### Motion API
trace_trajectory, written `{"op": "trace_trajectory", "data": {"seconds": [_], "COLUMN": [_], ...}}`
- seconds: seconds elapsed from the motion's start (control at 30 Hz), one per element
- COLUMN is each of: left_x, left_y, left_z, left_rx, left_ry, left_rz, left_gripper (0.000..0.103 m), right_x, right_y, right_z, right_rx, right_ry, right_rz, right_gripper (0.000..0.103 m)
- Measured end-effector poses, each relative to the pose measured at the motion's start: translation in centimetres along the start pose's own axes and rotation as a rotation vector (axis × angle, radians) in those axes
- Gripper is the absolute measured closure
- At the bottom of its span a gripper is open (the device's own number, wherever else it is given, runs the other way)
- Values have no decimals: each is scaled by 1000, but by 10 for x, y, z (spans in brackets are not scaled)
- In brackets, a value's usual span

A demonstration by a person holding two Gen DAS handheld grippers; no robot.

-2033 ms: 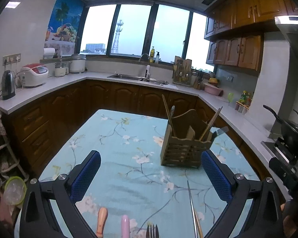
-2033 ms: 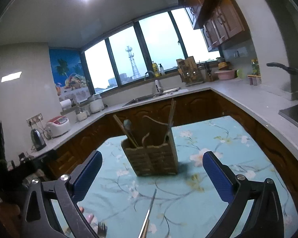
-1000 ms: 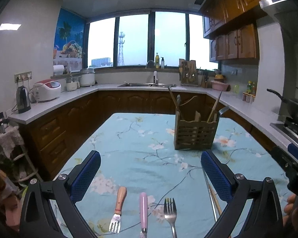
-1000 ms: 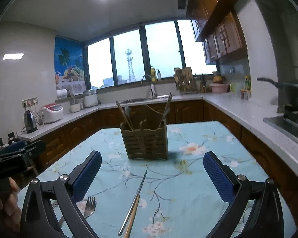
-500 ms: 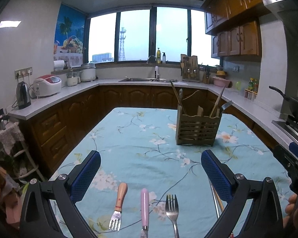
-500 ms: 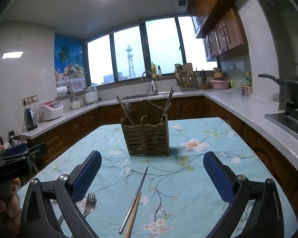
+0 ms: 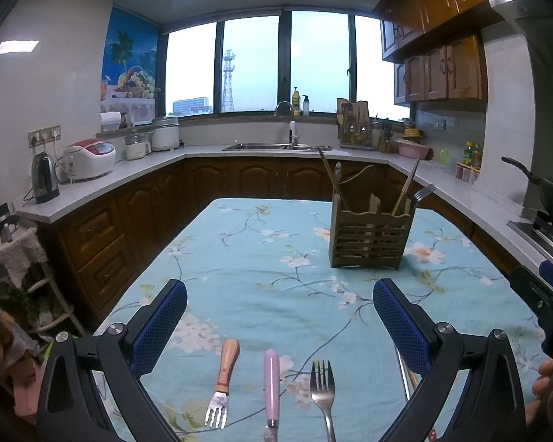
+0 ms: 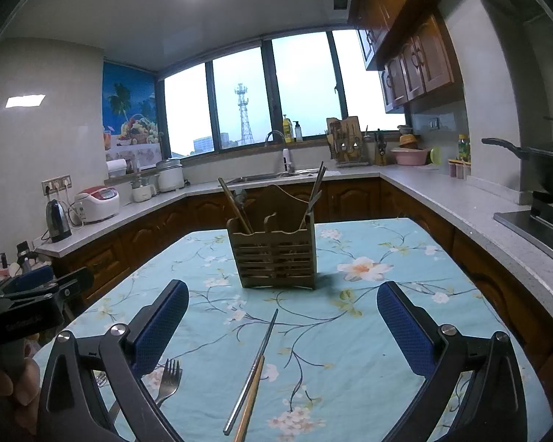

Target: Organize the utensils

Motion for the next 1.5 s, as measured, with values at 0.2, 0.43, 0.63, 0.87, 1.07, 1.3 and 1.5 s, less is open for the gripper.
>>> {"op": "trace_trajectory", "data": {"seconds": [0.2, 0.43, 0.63, 0.87, 1.07, 1.3, 1.5], "left_x": [0, -1, -1, 1, 1, 3, 4], "left_y": [1, 0, 0, 1, 2, -3, -5], "left_z": [0, 0, 0, 1, 1, 2, 2], "left_rx": [-2, -2, -5, -13, -15, -24, -26], "left_ry": [0, 1, 0, -3, -6, -11, -17], "left_rz": [3, 5, 2, 2, -2, -5, -9], "left_gripper": [1, 1, 1, 1, 1, 1, 1], "right_x": [0, 1, 2, 2, 3, 3, 3], "right_y": [0, 2, 4, 4, 6, 5, 5], "right_z": [0, -1, -3, -2, -4, -3, -3], "right_rx": [0, 3, 3, 4, 4, 5, 5], "right_ry": [0, -1, -3, -3, -5, -6, -6], "right_rz": [1, -2, -4, -3, -5, -3, -3], "right_gripper": [0, 0, 0, 0, 0, 0, 0]}}
Point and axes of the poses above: each gripper's, at about its wrist camera, not at the fingertips, and x roughly against the way its jaws point, y to its left, z to its underside, the point moved 7 cm from there along -x, roughly the way its jaws point, and after that the axes turned 9 degrees about z, right-handed, at the moved point
